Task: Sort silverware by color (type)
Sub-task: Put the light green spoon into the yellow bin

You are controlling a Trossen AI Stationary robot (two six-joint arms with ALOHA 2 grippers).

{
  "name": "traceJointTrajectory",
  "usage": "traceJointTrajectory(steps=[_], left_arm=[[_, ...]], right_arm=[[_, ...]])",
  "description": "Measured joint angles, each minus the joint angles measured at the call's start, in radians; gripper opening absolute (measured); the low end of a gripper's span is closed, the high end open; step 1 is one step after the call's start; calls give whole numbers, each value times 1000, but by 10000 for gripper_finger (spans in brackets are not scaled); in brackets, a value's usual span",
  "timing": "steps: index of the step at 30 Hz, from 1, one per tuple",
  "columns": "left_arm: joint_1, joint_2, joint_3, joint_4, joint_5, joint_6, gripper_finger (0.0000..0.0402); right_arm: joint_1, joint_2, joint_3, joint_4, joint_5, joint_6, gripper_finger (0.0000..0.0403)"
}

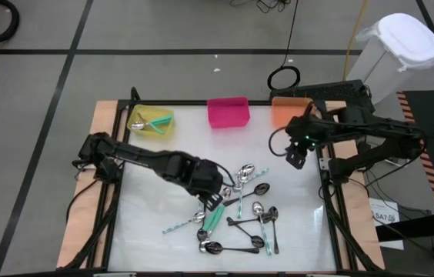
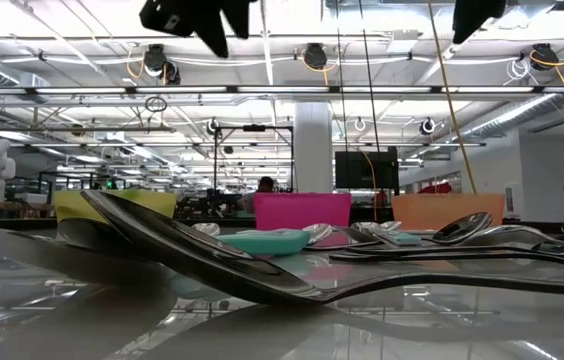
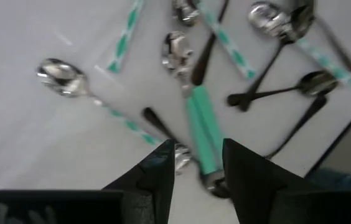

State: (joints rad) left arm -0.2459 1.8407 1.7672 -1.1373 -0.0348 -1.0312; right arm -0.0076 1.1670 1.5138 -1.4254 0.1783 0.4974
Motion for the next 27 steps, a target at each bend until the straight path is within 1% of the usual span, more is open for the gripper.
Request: traceJointTrajectory(steps=[6, 9, 13, 17, 21, 24, 26, 27], left_arm=[[-38, 34, 1, 48, -17, -124, 136], [-40, 76, -2, 41, 39, -158, 136], [-39, 127, -1, 50, 119, -161, 137], [-39, 163, -2, 53, 170, -158, 137], [-38, 173, -1, 91, 193, -133, 137], [-36, 171, -1, 139, 196, -97, 151], [-34, 171, -1, 144, 190, -85, 174], [-34, 171, -1, 140, 172, -91, 186]], right_arm=[[74, -10, 0, 17, 2, 17, 171], [110, -11, -3, 43, 2, 50, 171], [156, -11, -35, 82, 3, 123, 171], [206, -11, -85, 111, 3, 217, 171], [254, -10, -134, 145, 3, 314, 171], [279, -11, -162, 186, 3, 390, 171], [293, -9, -169, 208, 3, 432, 171], [299, -9, -169, 216, 3, 451, 171]])
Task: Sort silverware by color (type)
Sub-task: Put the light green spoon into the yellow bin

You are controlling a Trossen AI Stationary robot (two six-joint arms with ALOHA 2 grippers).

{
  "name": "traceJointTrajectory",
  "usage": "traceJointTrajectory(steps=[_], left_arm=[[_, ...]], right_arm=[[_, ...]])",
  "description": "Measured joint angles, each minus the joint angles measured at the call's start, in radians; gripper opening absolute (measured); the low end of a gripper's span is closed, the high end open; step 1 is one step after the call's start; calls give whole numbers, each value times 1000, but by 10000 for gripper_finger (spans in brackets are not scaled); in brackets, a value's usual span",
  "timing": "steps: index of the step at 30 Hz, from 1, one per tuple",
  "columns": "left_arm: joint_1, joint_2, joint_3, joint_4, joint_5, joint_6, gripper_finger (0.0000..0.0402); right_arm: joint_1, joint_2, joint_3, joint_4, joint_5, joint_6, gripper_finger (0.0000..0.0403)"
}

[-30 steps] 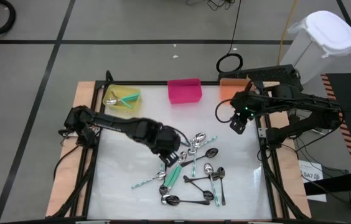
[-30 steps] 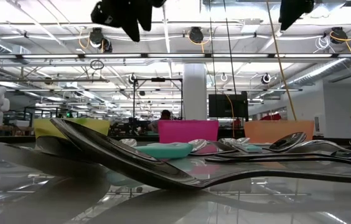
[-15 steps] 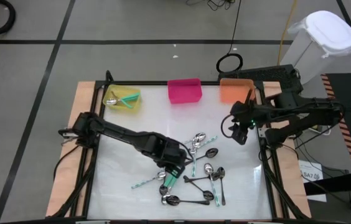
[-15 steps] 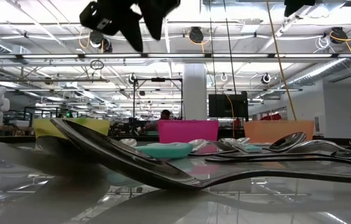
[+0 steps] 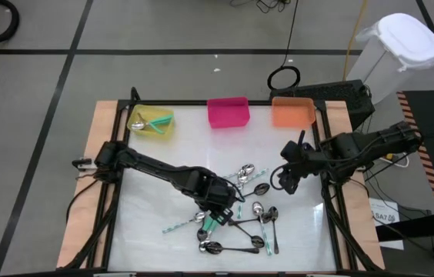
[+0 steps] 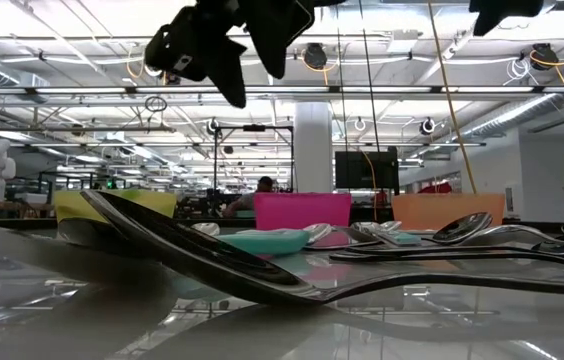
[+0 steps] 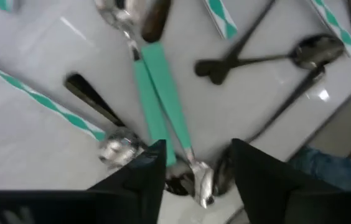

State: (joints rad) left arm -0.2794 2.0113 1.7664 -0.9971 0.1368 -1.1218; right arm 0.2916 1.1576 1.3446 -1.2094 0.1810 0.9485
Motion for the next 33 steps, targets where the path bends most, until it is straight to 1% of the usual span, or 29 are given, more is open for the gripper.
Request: traceJointTrajectory(steps=[3, 6, 16, 19, 29, 33], left_arm=[[0, 12, 1, -2, -75, -25, 216], [-6, 39, 0, -11, -88, -13, 228], [-51, 127, 0, -60, -95, 4, 230], [-65, 131, 0, -79, -96, 22, 230], [-76, 174, 0, -38, -97, 42, 230], [-83, 175, 0, -41, -134, 47, 230]], right_arm=[[8, -2, 0, 26, 4, 42, 171], [11, 0, -1, 48, 7, 80, 171], [11, 0, -1, 179, 103, 117, 171], [12, 3, 0, 208, 109, 117, 171], [12, 6, 0, 214, 105, 100, 171], [12, 6, 0, 215, 104, 74, 171]])
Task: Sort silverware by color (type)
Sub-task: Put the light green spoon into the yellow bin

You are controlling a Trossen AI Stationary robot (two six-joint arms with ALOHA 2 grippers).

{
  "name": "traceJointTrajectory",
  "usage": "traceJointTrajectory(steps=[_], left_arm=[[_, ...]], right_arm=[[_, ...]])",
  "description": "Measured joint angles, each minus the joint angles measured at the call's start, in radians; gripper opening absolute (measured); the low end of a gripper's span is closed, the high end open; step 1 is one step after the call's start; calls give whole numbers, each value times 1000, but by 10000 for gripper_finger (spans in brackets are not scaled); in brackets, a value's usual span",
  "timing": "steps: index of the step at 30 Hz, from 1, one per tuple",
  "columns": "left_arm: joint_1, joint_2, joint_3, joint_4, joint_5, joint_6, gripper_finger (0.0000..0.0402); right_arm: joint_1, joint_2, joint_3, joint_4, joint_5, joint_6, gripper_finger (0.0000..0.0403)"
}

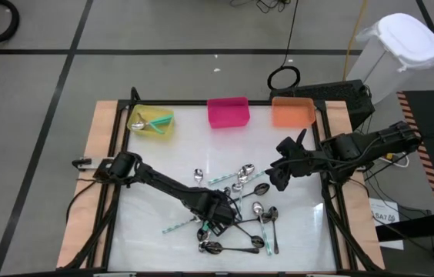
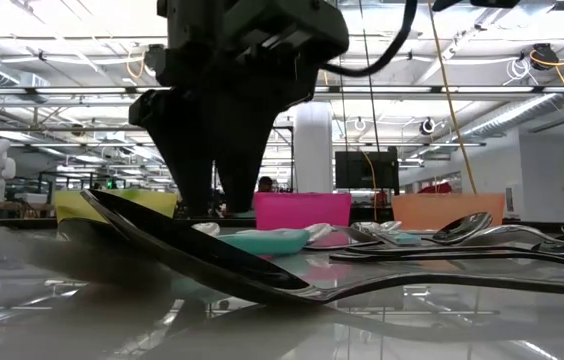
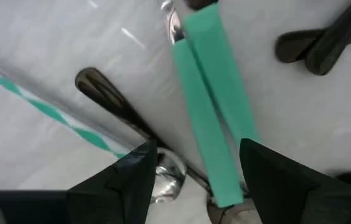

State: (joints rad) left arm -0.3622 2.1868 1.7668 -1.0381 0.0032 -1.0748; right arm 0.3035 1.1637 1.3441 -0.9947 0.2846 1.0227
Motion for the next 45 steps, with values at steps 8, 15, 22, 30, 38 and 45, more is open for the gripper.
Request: traceJointTrajectory(steps=[8, 15, 22, 30, 38, 45], left_arm=[[1, 13, 0, 55, -31, -9, 230], [-1, 34, 0, 45, -24, -21, 230], [-3, 36, 26, -4, 10, -30, 230], [-8, 37, 38, -14, -15, -26, 230], [-2, 53, 37, -16, -39, 1, 203], [8, 55, 37, -13, -46, 12, 178]], right_arm=[[0, 0, 0, 0, -1, -53, 171], [0, 0, 0, -3, -3, -75, 171], [0, 0, 0, -4, -28, -100, 171], [0, 0, 0, -4, -28, -97, 171], [0, 0, 0, 3, -28, -93, 171], [0, 0, 0, 3, -28, -93, 171]])
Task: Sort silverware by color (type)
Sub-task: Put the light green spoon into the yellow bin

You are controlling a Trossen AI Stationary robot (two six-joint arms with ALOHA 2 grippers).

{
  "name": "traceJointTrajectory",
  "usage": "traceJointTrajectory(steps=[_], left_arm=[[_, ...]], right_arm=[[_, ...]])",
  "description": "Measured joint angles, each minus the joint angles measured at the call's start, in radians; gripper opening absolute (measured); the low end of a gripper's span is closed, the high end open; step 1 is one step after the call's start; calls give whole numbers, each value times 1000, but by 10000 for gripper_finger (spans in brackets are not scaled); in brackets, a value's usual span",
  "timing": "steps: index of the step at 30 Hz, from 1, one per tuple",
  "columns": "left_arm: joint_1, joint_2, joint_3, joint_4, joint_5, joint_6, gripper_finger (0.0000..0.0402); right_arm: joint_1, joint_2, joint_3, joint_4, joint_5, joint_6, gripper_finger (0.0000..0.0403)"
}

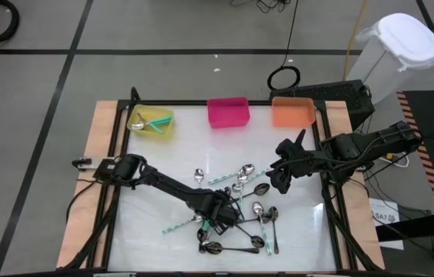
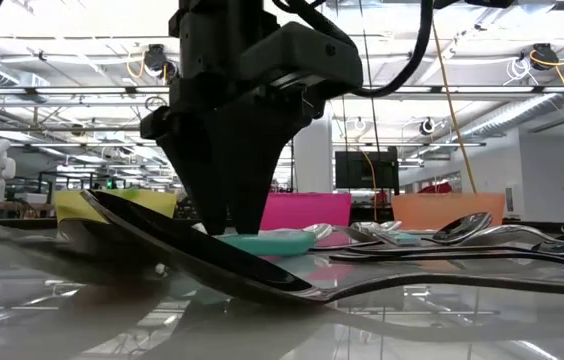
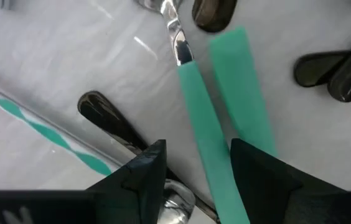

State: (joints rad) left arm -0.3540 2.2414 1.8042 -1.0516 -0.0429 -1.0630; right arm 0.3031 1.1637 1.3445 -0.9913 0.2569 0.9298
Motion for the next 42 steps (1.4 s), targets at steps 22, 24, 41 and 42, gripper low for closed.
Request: traceJointTrajectory(steps=[22, 24, 41, 42], left_arm=[[7, 45, 2, 35, 22, 29, 129], [7, 45, 2, 35, 22, 26, 110], [36, 57, 85, -82, 14, 69, 60], [39, 57, 110, -107, -3, 73, 60]], right_arm=[[0, -1, 1, 0, 3, -9, 171], [0, -1, 1, 0, 3, -14, 171], [0, -1, 1, 0, 8, -19, 171], [0, -1, 1, -1, 8, -19, 171]])
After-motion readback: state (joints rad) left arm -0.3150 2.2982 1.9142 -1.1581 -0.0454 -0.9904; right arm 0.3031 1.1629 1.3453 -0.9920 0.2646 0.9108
